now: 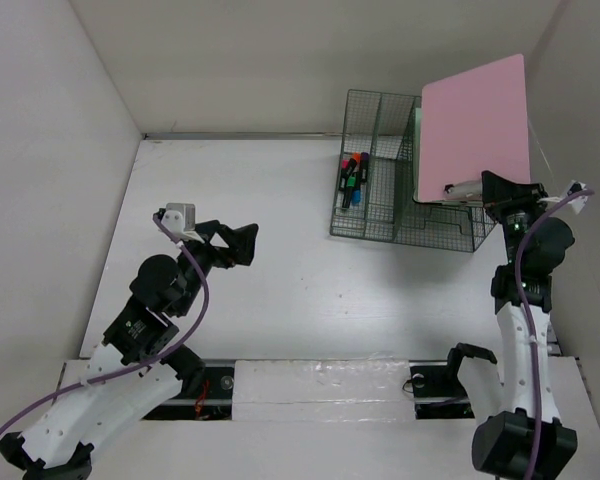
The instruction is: Organize the desk
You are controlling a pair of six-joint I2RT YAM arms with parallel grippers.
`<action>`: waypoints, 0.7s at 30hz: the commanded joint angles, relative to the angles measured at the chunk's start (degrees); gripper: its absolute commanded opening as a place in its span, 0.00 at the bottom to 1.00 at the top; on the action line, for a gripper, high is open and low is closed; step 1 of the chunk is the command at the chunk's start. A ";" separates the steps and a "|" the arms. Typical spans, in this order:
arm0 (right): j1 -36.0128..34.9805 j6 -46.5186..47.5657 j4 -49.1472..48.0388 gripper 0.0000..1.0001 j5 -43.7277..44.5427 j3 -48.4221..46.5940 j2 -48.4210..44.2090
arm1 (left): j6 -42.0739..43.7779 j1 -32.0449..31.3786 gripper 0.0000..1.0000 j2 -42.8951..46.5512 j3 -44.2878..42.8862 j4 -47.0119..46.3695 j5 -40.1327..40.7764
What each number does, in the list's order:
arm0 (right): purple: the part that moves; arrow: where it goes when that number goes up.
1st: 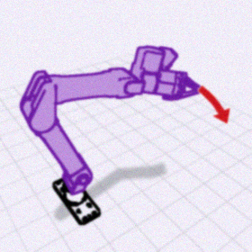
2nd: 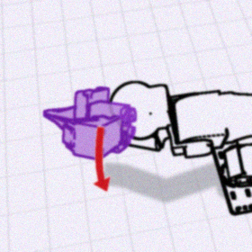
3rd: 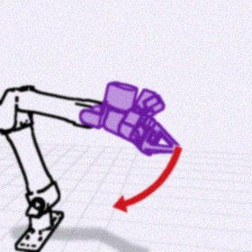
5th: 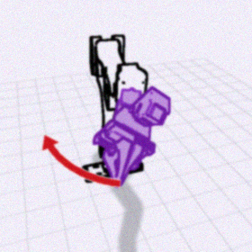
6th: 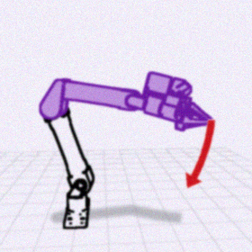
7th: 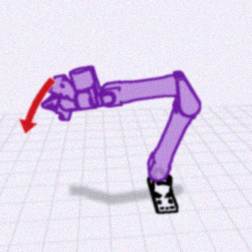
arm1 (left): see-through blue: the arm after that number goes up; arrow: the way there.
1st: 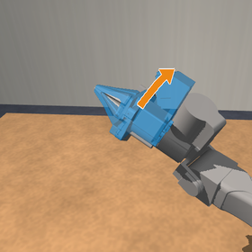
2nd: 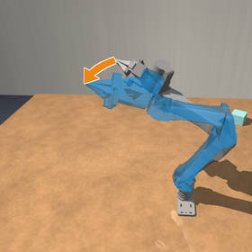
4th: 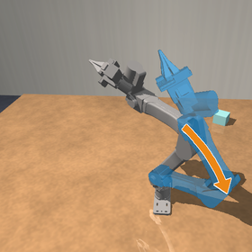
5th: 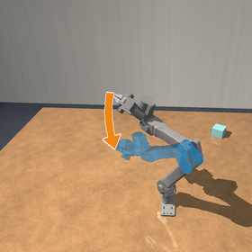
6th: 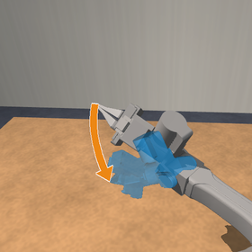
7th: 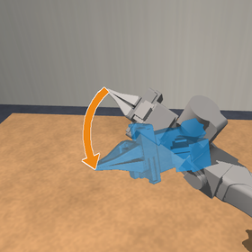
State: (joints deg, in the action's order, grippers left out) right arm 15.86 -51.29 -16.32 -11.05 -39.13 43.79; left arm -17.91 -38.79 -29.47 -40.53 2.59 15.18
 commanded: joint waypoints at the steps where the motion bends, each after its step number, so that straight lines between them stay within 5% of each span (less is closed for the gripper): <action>1: 2.15 -0.92 -3.28 0.00 -5.03 0.11 -0.46 | 0.69 0.11 0.99 0.56 -2.01 -2.24 -1.12; 21: 9.19 -1.71 -6.01 0.00 -15.76 0.64 7.10 | 0.95 0.11 0.99 -1.90 -2.36 -2.06 -1.82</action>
State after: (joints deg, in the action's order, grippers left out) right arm 24.69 -52.42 -15.84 -24.38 -38.39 50.59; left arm -17.82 -38.76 -31.14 -40.53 2.59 13.87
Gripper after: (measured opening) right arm 0.196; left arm 0.989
